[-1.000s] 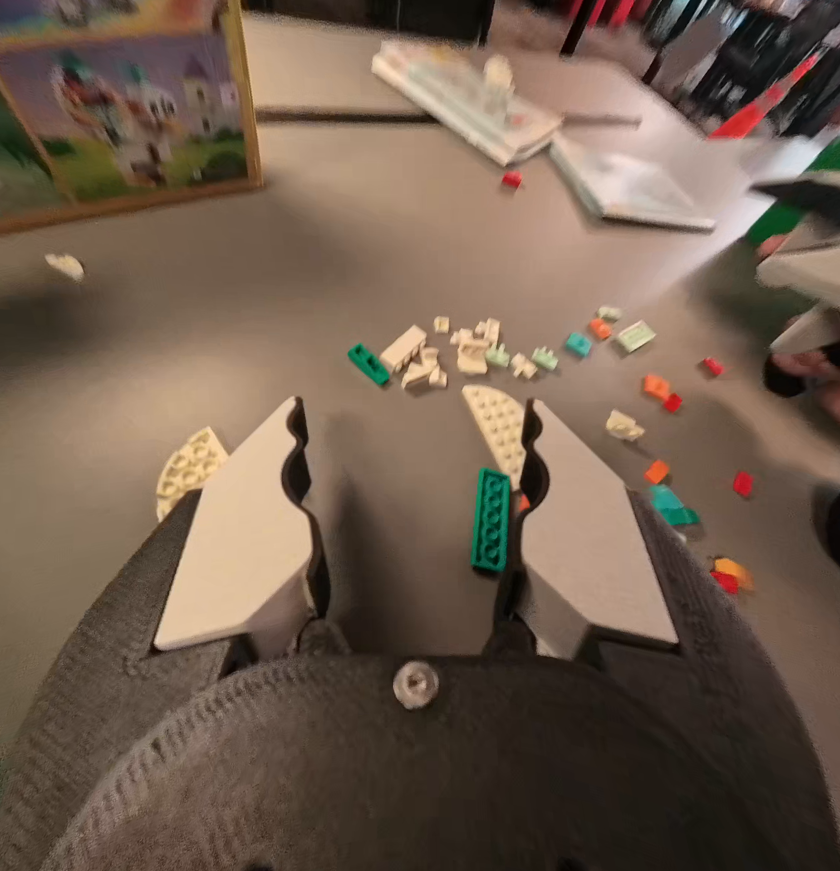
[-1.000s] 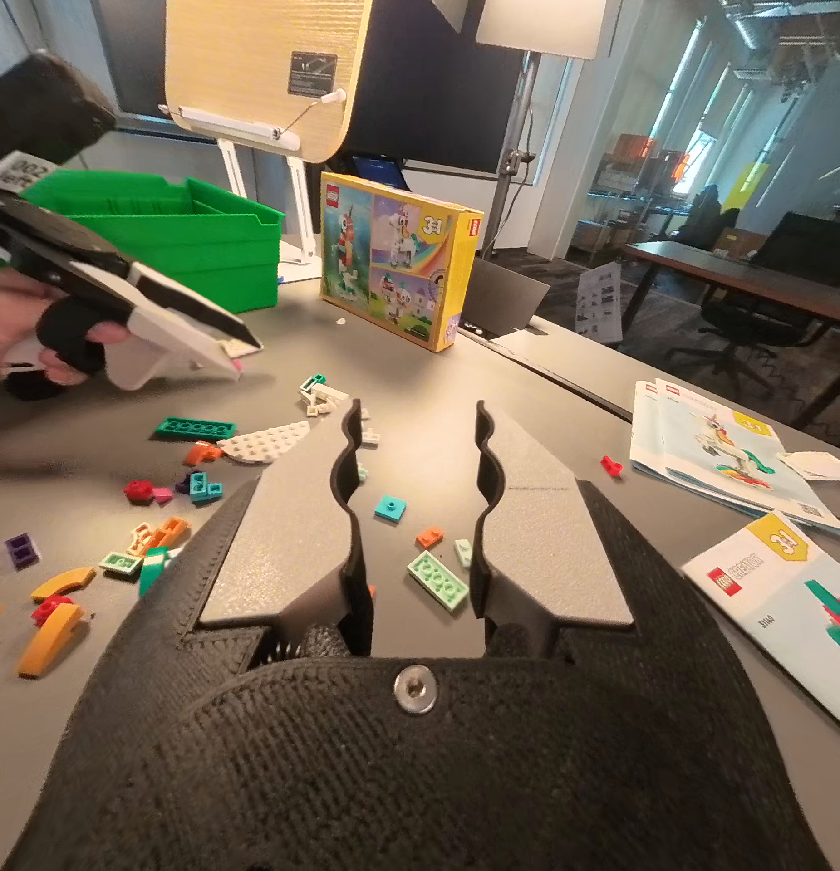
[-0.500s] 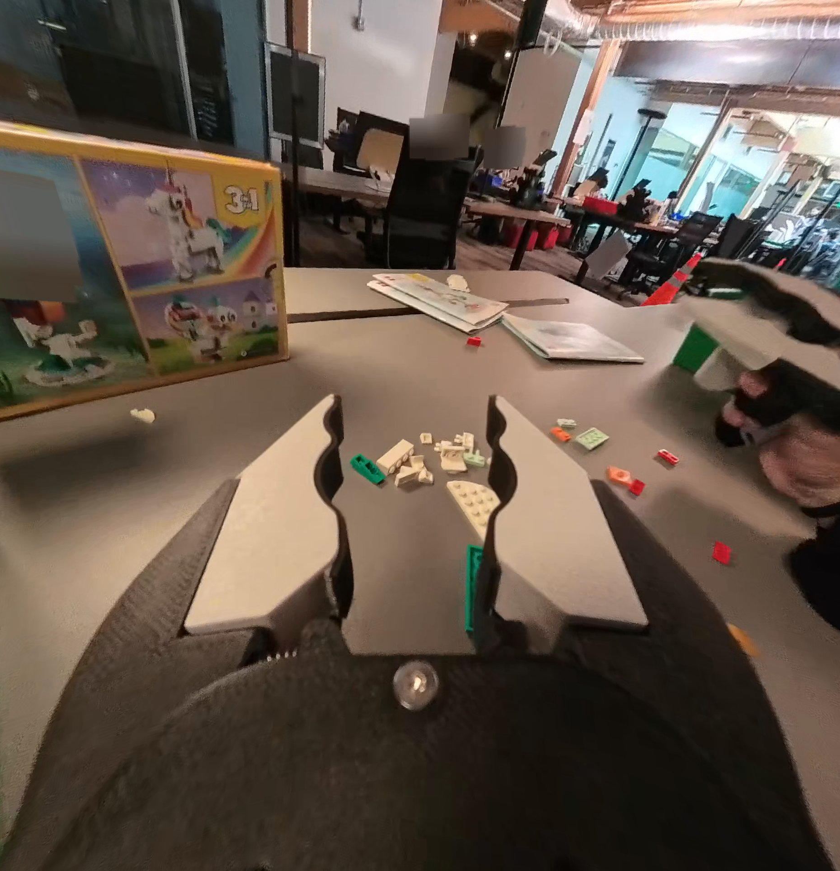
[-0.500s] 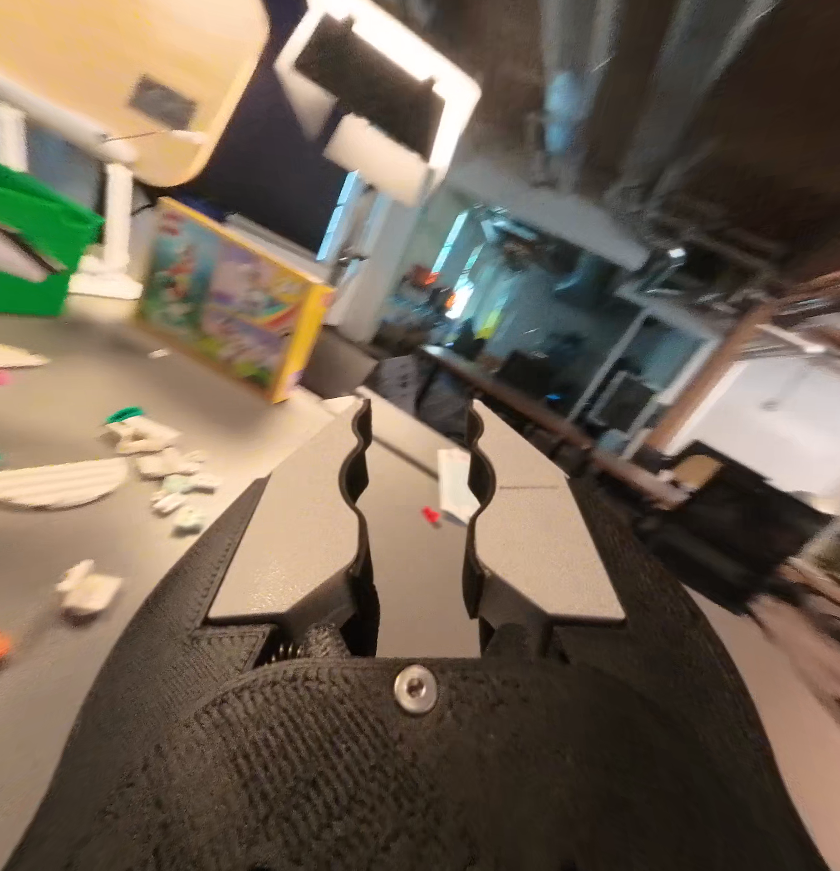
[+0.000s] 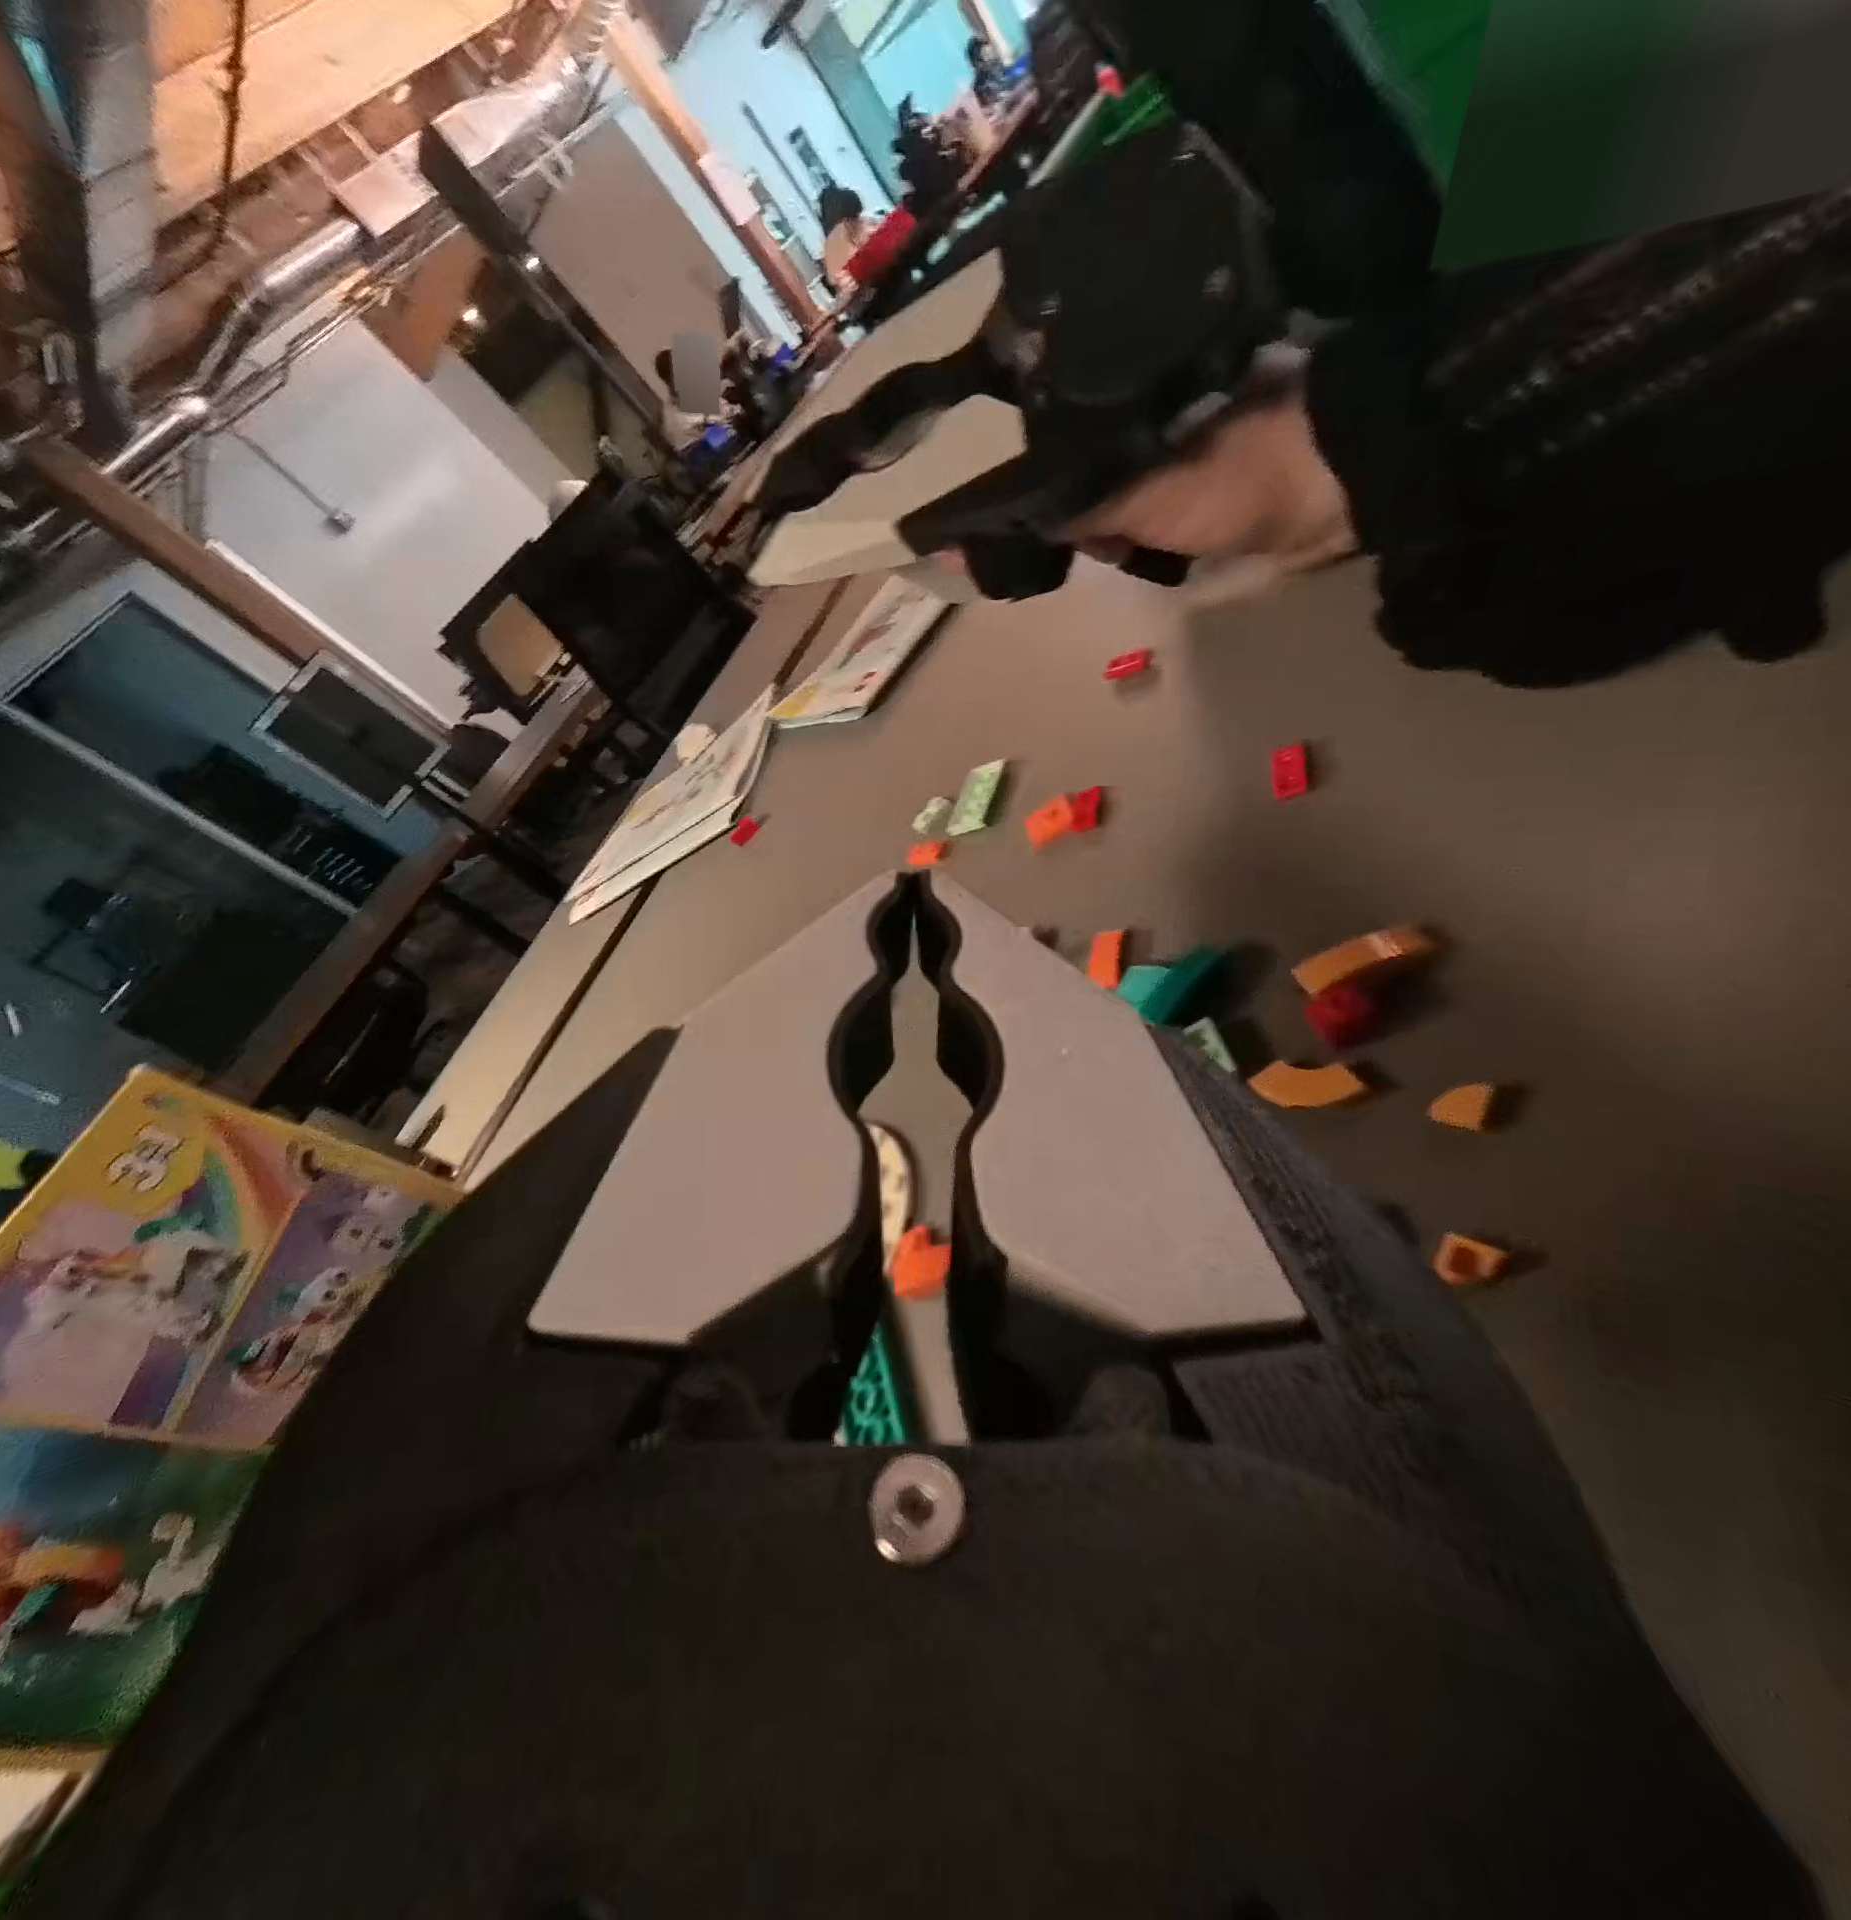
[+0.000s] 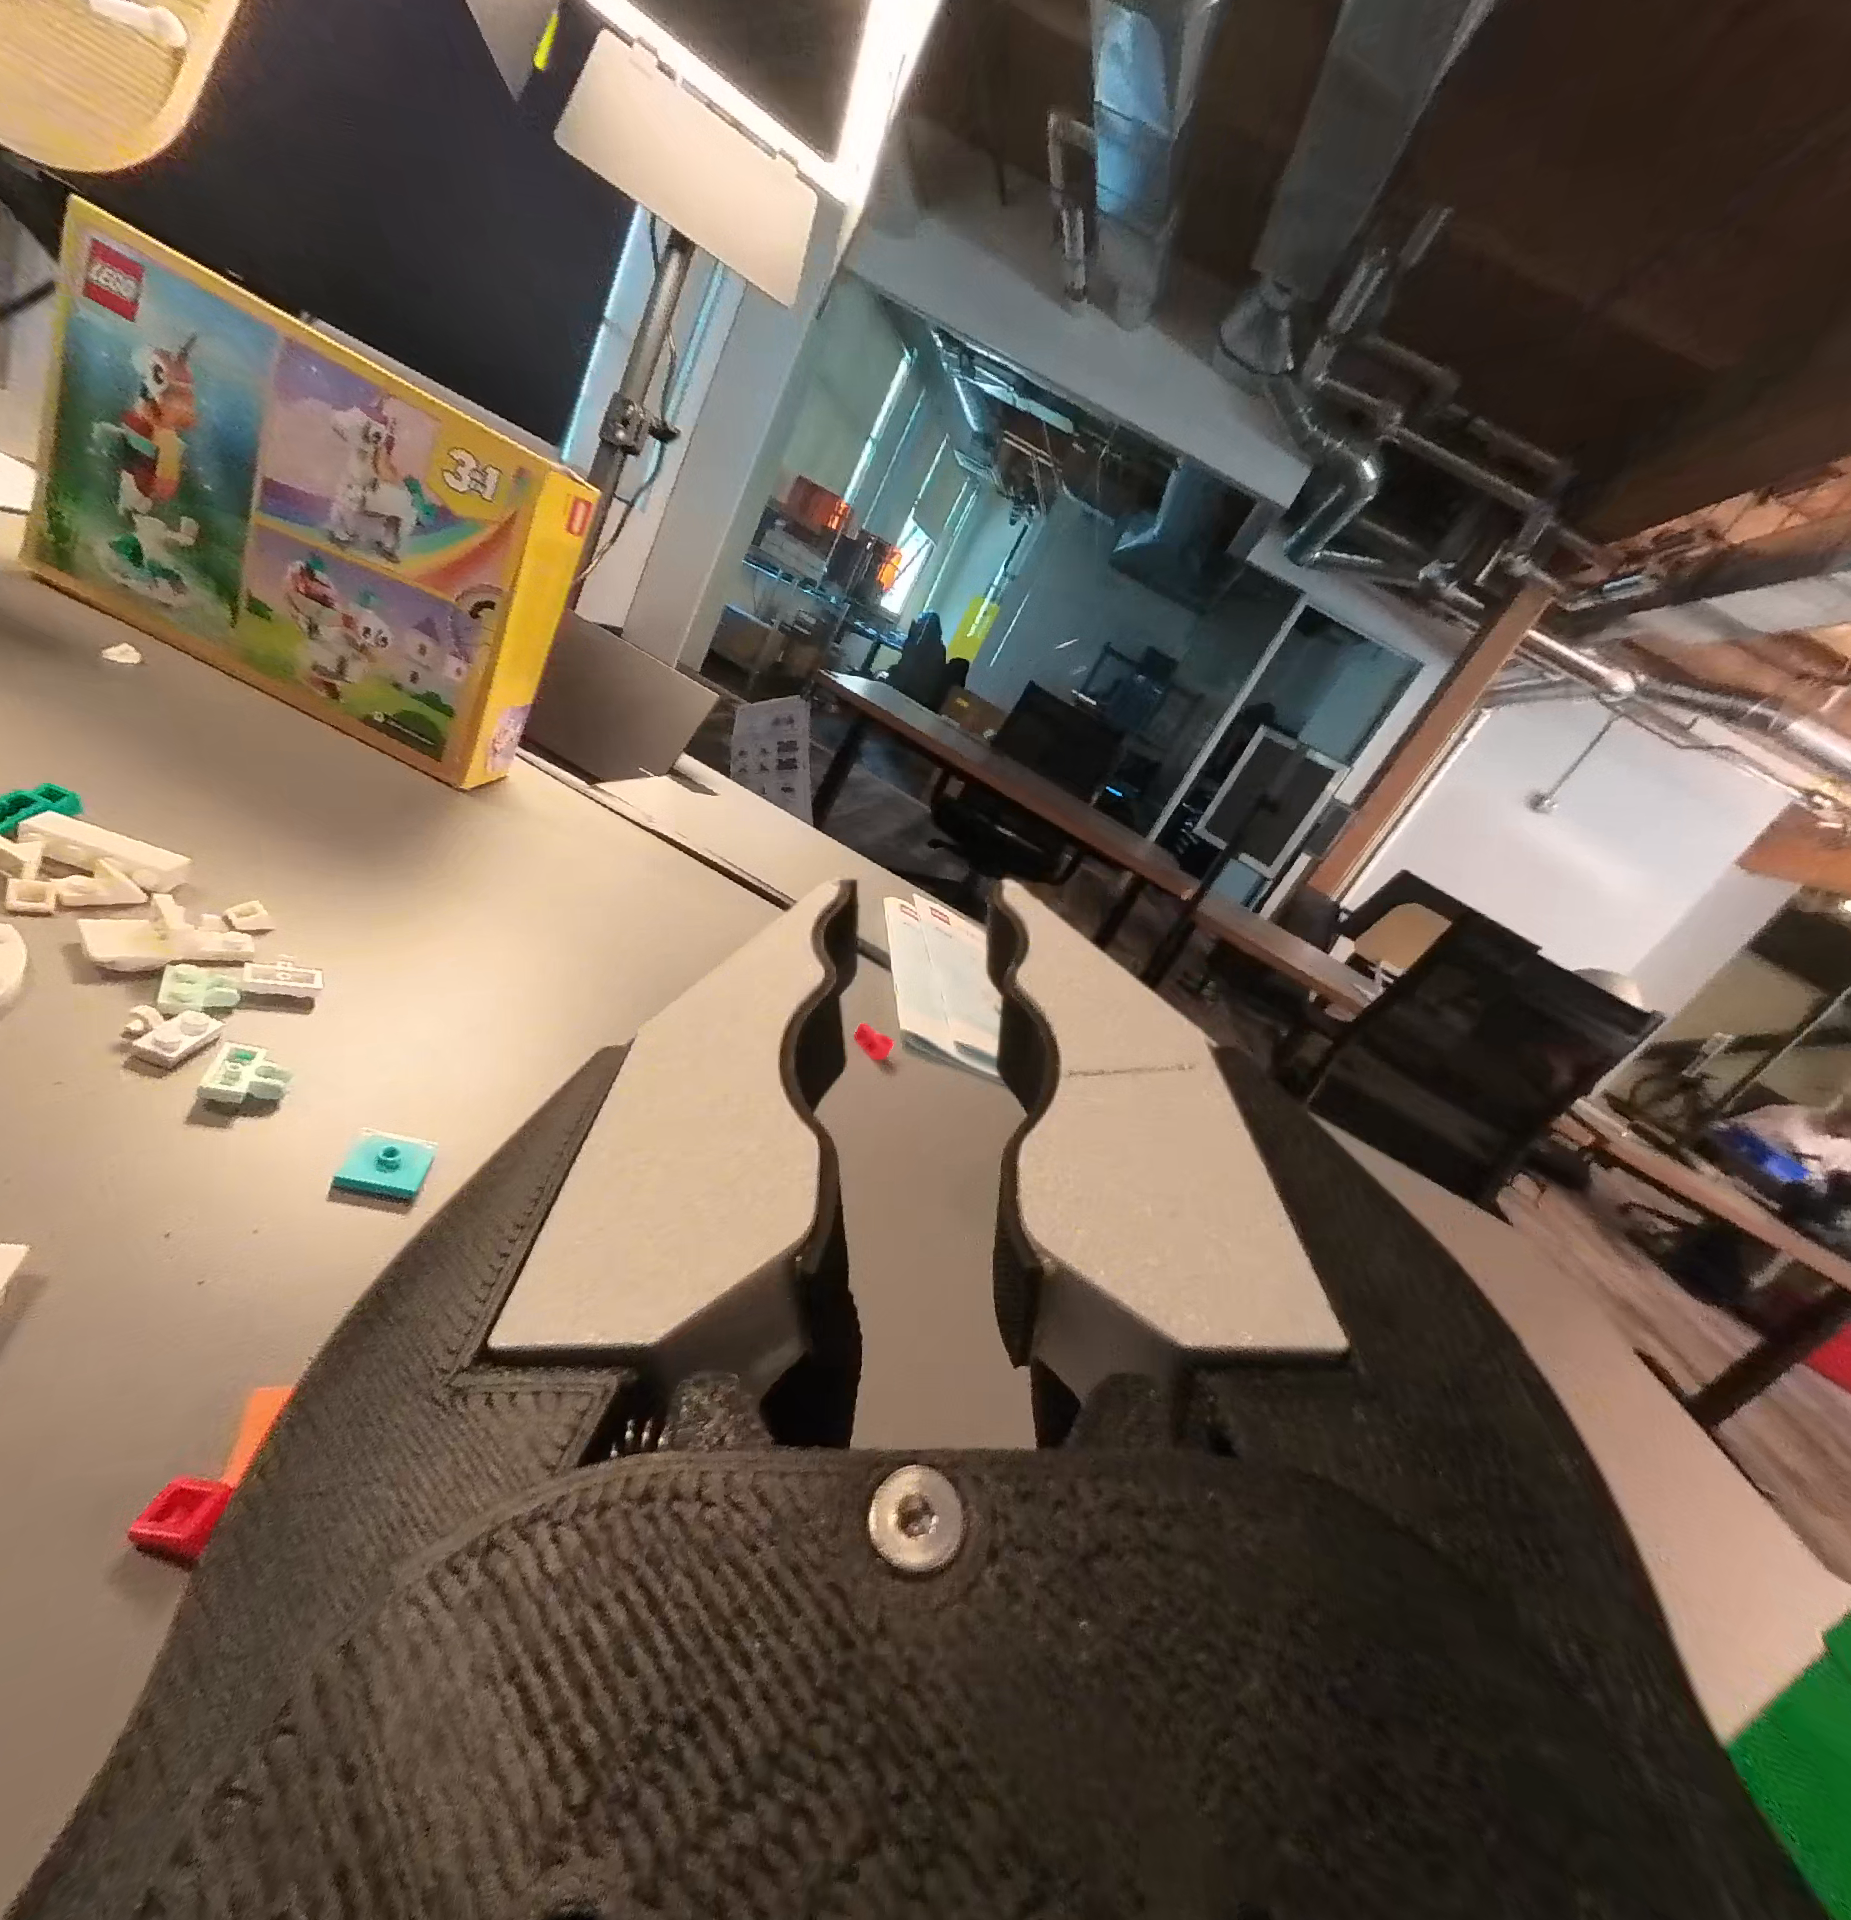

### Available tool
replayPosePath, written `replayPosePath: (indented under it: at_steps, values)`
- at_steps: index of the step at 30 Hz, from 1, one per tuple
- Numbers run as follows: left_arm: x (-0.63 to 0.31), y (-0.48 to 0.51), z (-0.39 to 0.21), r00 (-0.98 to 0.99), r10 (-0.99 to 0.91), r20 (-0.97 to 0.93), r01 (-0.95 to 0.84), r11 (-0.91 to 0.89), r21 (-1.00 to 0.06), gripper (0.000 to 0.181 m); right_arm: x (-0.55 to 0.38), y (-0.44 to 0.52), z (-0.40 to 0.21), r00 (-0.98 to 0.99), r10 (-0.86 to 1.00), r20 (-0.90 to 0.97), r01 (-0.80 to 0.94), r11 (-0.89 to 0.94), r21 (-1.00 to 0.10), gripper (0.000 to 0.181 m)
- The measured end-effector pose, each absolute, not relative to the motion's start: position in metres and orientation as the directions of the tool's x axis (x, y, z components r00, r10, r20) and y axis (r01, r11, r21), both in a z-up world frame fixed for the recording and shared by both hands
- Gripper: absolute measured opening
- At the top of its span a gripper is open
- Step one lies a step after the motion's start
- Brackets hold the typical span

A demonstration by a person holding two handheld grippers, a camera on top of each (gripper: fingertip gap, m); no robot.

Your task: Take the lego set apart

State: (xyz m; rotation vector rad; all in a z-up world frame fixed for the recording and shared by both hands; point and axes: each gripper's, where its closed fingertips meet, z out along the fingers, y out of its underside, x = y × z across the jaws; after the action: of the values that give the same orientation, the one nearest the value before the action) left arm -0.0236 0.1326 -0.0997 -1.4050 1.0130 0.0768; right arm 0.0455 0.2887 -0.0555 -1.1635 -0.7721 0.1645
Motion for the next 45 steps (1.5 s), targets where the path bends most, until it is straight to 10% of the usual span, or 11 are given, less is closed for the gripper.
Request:
replayPosePath:
  at_steps: [7,14,26,39,45]
  values:
    - [-0.074,0.158,-0.087,0.752,-0.288,-0.593,-0.598,0.079,-0.797,0.000,0.050,0.293,-0.057,0.753,0.510,0.415,0.232,0.385,-0.893,0.022]
    - [-0.227,0.169,-0.159,0.945,0.074,-0.317,-0.197,-0.646,-0.738,0.092,0.047,0.293,-0.058,0.744,0.524,0.415,0.232,0.380,-0.896,0.021]
    - [-0.227,0.158,-0.175,0.993,0.109,-0.040,0.049,-0.708,-0.704,0.044,0.048,0.291,-0.055,0.744,0.534,0.401,0.215,0.377,-0.901,0.021]
    - [-0.217,0.150,-0.177,0.997,0.079,0.010,0.064,-0.732,-0.678,0.071,0.040,0.284,-0.051,0.712,0.520,0.472,0.262,0.427,-0.866,0.021]
    - [-0.220,0.151,-0.176,0.996,0.094,0.008,0.074,-0.721,-0.689,0.057,0.039,0.284,-0.054,0.709,0.532,0.464,0.259,0.416,-0.872,0.021]
